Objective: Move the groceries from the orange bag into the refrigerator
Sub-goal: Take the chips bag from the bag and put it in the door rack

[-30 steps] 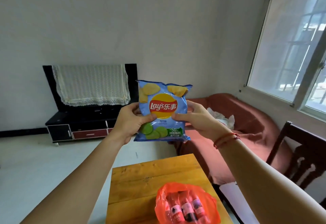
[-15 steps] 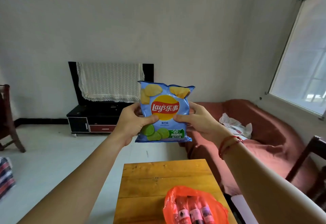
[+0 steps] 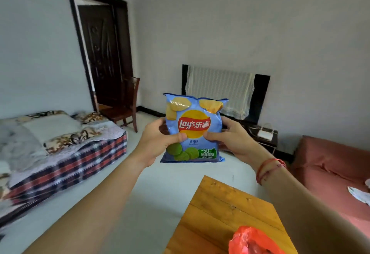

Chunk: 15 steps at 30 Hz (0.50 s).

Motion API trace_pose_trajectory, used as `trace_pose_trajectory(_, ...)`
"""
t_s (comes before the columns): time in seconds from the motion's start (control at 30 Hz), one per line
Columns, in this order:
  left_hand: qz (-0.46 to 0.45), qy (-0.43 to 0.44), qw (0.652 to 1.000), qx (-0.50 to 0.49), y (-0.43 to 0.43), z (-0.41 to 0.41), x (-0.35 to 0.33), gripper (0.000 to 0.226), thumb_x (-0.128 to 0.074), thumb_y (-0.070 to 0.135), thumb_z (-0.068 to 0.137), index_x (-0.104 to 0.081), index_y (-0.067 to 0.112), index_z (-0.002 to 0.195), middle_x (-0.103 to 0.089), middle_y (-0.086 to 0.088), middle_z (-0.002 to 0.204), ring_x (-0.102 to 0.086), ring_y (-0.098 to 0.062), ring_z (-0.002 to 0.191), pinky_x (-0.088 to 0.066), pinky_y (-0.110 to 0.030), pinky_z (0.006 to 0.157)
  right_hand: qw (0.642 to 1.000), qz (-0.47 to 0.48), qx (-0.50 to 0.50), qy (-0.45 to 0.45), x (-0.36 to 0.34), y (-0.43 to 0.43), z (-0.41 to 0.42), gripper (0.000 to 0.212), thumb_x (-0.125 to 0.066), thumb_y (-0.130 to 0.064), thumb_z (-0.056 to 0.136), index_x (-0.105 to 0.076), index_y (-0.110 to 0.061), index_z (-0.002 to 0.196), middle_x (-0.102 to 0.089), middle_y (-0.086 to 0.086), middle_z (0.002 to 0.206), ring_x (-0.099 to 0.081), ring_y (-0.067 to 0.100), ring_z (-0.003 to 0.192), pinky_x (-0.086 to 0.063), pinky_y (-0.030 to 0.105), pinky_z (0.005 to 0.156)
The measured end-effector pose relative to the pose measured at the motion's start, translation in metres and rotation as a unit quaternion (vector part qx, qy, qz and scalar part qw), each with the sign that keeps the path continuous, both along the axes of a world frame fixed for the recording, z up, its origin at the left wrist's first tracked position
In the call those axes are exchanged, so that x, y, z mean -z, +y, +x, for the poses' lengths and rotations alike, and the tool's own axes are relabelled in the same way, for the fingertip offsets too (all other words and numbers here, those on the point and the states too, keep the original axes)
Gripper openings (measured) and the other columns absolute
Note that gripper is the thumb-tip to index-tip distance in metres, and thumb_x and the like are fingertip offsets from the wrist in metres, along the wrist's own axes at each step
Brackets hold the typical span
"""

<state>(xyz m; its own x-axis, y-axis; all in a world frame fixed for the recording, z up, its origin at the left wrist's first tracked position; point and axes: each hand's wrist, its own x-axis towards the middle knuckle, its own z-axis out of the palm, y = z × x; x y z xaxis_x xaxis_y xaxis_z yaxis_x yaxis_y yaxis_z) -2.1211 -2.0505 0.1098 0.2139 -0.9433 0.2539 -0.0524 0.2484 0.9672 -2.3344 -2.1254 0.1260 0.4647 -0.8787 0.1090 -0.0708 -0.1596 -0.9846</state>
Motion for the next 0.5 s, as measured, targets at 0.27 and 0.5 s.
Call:
trace_pose_trajectory(0.27,0.014,0.021,0.982,-0.188,0.114,0.112,0.006,0.039,-0.082,-0.001,0.073,-0.068,0.012,0.107,-0.077,-0.003,0.1,-0.074,-0.021,0.094,-0.06,-0.036,0.078,0.982,0.005,-0.186,0.014,0.006,0.043,0.154,0.047,-0.081,-0.008,0.08,-0.062,-0.023,0.12,-0.077,0.001,0.103,-0.076,0.019,0.089,-0.061,0.033,0.068)
trace_pose_trajectory(0.5,0.013,0.012,0.942,-0.334,0.223,0.208,0.021,0.04,-0.082,-0.002,0.074,-0.068,0.008,0.11,-0.077,-0.005,0.1,-0.074,-0.021,0.091,-0.059,-0.028,0.072,0.946,0.011,-0.323,0.022,0.018,0.114,0.294,0.05,-0.081,-0.007,0.08,-0.061,-0.025,0.122,-0.077,0.005,0.105,-0.076,0.024,0.091,-0.062,0.04,0.072)
